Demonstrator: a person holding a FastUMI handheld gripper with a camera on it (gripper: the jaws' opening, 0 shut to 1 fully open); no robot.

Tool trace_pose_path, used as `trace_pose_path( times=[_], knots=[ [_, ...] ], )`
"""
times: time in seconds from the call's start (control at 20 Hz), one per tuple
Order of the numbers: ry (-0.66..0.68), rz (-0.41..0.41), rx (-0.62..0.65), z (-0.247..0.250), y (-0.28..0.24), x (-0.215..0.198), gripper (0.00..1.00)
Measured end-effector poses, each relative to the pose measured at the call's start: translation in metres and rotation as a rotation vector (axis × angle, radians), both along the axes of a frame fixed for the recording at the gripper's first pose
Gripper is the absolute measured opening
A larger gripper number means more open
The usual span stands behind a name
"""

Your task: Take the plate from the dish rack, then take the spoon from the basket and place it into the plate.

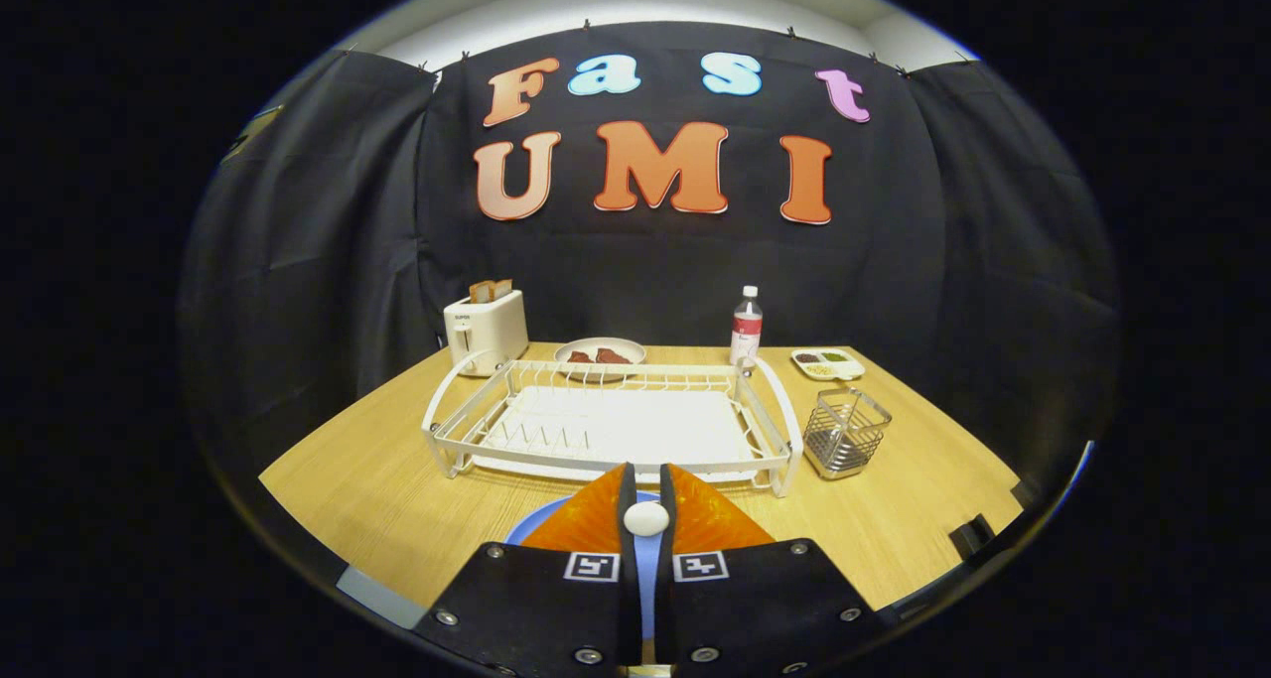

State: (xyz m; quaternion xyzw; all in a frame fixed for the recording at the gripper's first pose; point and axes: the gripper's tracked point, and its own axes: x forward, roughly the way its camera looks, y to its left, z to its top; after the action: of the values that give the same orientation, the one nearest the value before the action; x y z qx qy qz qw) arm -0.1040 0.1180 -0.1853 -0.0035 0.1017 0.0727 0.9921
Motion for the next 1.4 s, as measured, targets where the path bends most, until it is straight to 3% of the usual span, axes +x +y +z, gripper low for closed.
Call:
trace_pose_path(
  times=[0.55,0.75,0.85,0.95,1.0,1.2,1.25,1.4],
  knots=[
    [0.053,0.064,-0.017,-0.043,0.035,0.013,0.06],
    [0.089,0.046,-0.031,-0.049,0.025,0.012,0.14],
    [0.103,0.035,-0.015,-0.048,0.019,0.011,0.21],
    [0.114,0.013,-0.005,-0.043,0.008,0.012,0.38],
    [0.117,0.004,-0.001,-0.039,0.002,0.013,0.54],
    [0.095,-0.024,-0.006,0.001,-0.024,0.022,0.91],
    [0.086,-0.027,-0.003,0.015,-0.030,0.024,0.97],
    [0.047,-0.038,0.006,0.060,-0.049,0.033,0.98]
  ],
)
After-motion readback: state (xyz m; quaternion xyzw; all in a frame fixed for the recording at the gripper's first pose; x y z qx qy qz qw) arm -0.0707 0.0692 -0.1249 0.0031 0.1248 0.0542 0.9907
